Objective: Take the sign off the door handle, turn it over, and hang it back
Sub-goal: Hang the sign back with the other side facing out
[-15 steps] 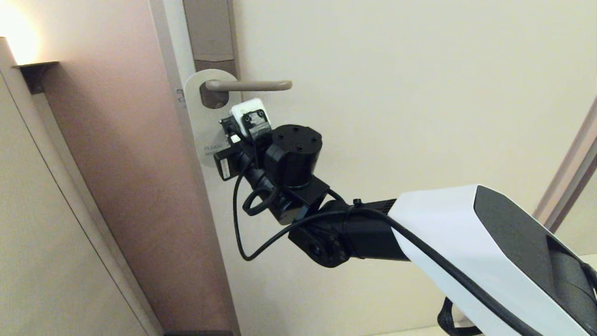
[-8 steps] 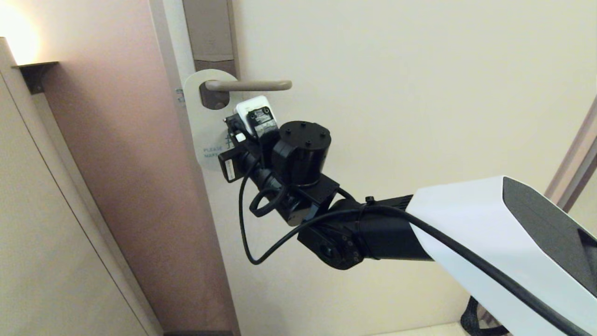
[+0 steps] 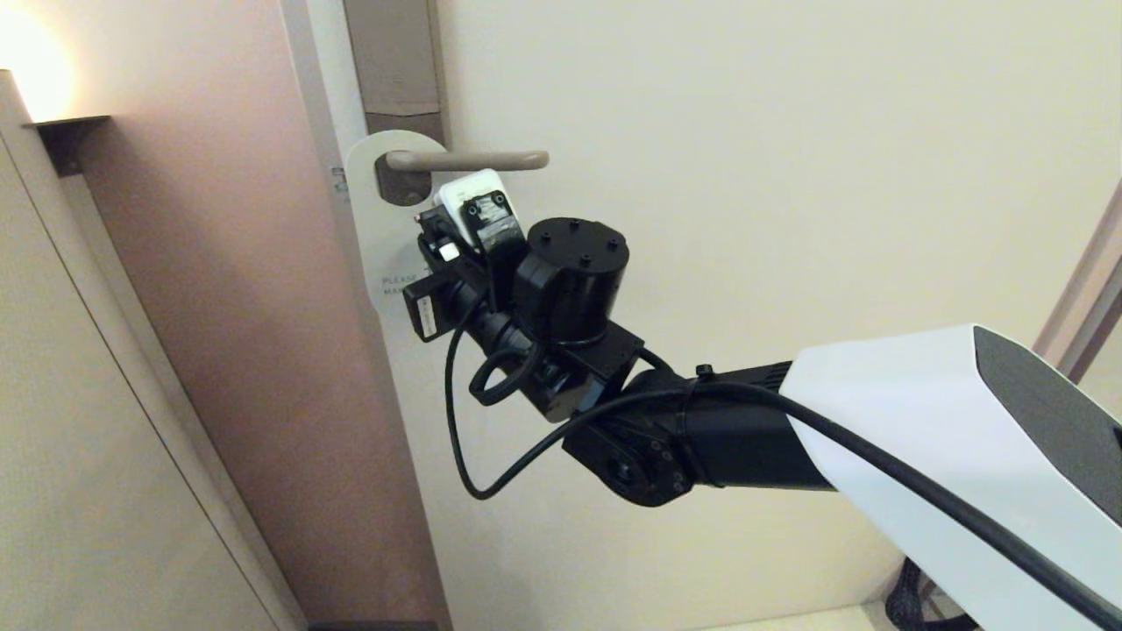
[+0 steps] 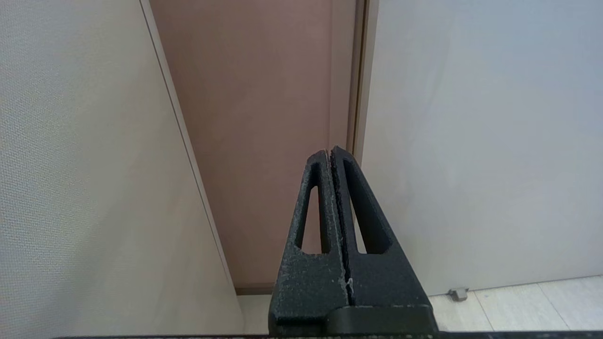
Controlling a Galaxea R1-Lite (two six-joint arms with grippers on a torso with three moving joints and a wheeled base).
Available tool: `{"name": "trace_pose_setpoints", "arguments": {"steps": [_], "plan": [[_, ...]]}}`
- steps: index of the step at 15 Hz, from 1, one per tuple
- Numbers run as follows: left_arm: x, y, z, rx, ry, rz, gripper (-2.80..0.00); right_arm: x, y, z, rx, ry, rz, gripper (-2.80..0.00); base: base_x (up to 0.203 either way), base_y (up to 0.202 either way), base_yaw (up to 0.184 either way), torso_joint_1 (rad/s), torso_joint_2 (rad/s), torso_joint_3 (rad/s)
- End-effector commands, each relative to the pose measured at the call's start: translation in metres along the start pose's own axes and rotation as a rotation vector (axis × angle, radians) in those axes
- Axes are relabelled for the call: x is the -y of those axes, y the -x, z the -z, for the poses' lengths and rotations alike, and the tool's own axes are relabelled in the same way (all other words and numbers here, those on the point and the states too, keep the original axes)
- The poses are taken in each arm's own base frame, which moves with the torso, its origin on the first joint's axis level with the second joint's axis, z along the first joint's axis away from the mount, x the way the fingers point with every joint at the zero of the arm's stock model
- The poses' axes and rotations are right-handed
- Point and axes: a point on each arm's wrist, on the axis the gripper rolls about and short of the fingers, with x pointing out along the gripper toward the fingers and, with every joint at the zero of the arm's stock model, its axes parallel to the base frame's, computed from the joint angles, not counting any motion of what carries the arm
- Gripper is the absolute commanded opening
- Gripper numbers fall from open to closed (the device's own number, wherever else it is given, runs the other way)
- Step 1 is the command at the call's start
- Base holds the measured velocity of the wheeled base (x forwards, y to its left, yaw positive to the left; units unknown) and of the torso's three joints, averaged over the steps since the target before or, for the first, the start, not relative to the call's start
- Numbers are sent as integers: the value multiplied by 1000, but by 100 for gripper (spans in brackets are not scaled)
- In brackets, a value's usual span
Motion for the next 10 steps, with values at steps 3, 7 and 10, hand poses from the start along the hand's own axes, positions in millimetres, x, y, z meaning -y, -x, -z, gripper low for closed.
{"name": "trace_pose_setpoints", "arguments": {"steps": [3, 7, 10], "plan": [[0, 0, 0, -1, 0, -1, -280, 3, 10, -3, -47, 8, -5, -280, 0, 0, 0, 0, 0, 0], [0, 0, 0, -1, 0, -1, -280, 16, 30, -5, -176, 37, 0, -280, 0, 0, 0, 0, 0, 0], [0, 0, 0, -1, 0, -1, -280, 34, 48, -14, -278, 58, 14, -280, 0, 0, 0, 0, 0, 0]]}}
